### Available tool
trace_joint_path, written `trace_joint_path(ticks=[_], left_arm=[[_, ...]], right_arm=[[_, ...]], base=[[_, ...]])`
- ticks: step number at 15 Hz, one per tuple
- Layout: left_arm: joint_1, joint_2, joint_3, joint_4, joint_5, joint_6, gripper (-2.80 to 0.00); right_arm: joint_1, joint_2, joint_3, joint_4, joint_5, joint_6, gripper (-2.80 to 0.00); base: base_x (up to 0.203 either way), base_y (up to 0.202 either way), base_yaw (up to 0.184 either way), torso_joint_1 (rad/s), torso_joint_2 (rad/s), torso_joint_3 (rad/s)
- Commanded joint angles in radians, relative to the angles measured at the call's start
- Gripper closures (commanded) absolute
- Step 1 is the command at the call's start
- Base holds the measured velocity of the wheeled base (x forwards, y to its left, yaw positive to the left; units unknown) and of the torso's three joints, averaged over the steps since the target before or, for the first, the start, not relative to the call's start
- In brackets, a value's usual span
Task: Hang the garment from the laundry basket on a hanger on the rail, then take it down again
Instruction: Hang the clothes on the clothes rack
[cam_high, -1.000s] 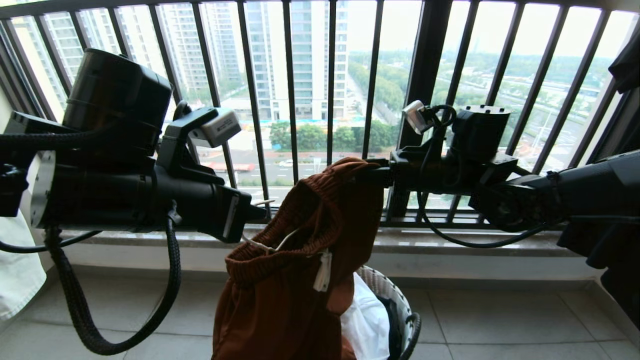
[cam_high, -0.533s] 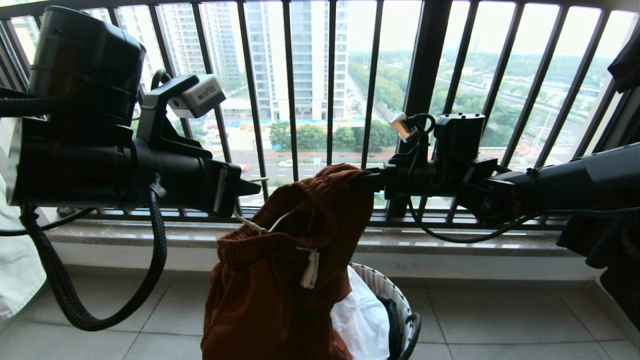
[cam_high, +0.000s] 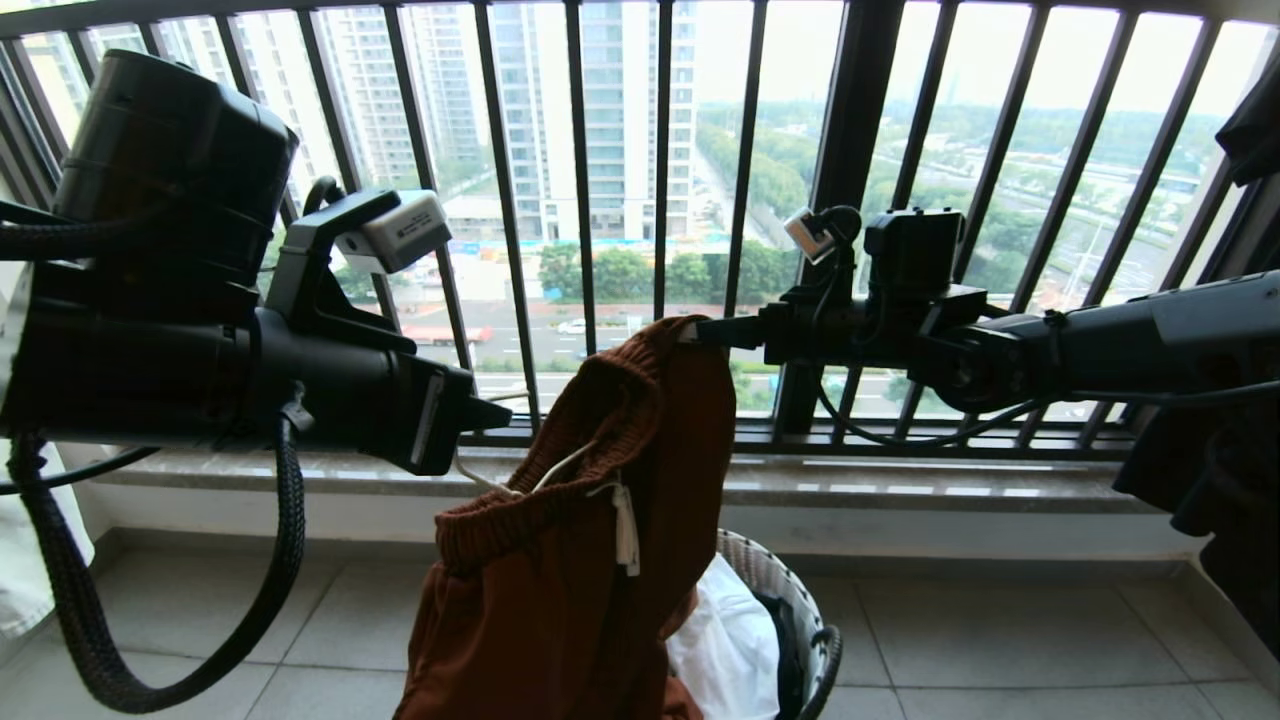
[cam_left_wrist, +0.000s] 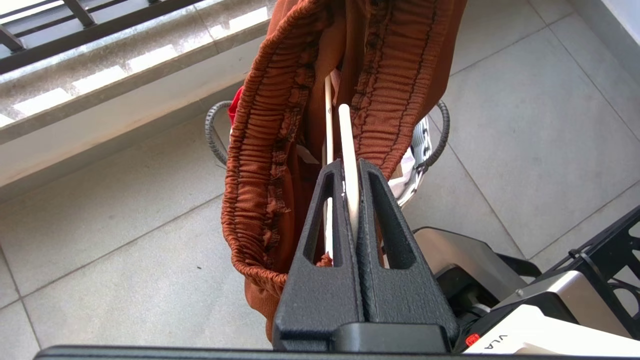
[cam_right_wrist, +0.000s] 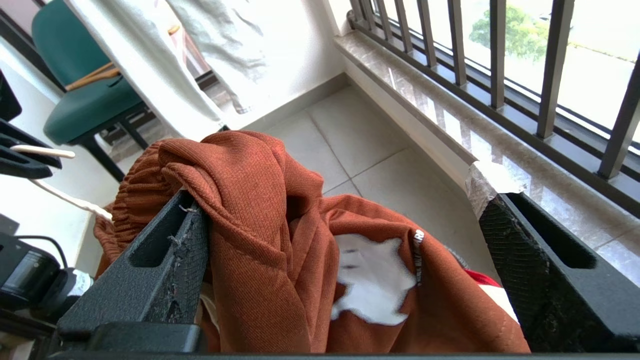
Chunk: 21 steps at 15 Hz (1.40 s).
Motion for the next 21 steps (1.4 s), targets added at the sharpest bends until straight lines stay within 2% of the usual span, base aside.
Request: trace_joint_path(ticks=[1,5,7,10,14,16,17,19,21], left_arm=[[-0.003,-0.007,0.021,0.005,0.0,0.001,0.0],[-0.014,-0.013,0.011,0.002,0.005,0.001,0.0],[0.003,-0.015,-0.05,0.001,0.011,0.001,0.0],[0.059,-0.015,-0.154,0.006,0.022,0.001,0.0],[0.062,-0.006,-0.218,0.045,0.021,0.001,0.0],[0.062,-0.006,-0.24,0.045,0.021,0.001,0.0],[0.063,-0.011,-0.254,0.048,0.021,0.001,0.0],[0.062,-0.012,-0.269,0.05,0.023,0.001,0.0],[0.062,-0.011,-0.28,0.082,0.023,0.001,0.0]], right_arm=[[-0.015,-0.024,-0.001,-0.005,0.004,0.007,-2.8],[-0.016,-0.042,0.008,0.002,0.0,0.005,-2.8],[-0.018,-0.042,-0.001,0.019,-0.005,0.005,-2.8],[-0.026,-0.063,-0.083,0.24,-0.007,-0.026,-2.8],[-0.027,-0.084,-0.187,0.547,-0.014,-0.126,-2.8],[-0.027,-0.076,-0.296,0.795,-0.031,-0.236,-2.8],[-0.028,-0.07,-0.334,0.869,-0.047,-0.303,-2.8],[-0.028,-0.072,-0.339,0.886,-0.069,-0.314,-2.8],[-0.028,-0.073,-0.342,0.889,-0.141,-0.32,-2.8]], base=[[0.0,0.0,0.0,0.0,0.0,0.0],[0.0,0.0,0.0,0.0,0.0,0.0],[0.0,0.0,0.0,0.0,0.0,0.0],[0.0,0.0,0.0,0.0,0.0,0.0],[0.0,0.0,0.0,0.0,0.0,0.0],[0.0,0.0,0.0,0.0,0.0,0.0],[0.0,0.0,0.0,0.0,0.0,0.0],[0.0,0.0,0.0,0.0,0.0,0.0],[0.0,0.0,0.0,0.0,0.0,0.0]])
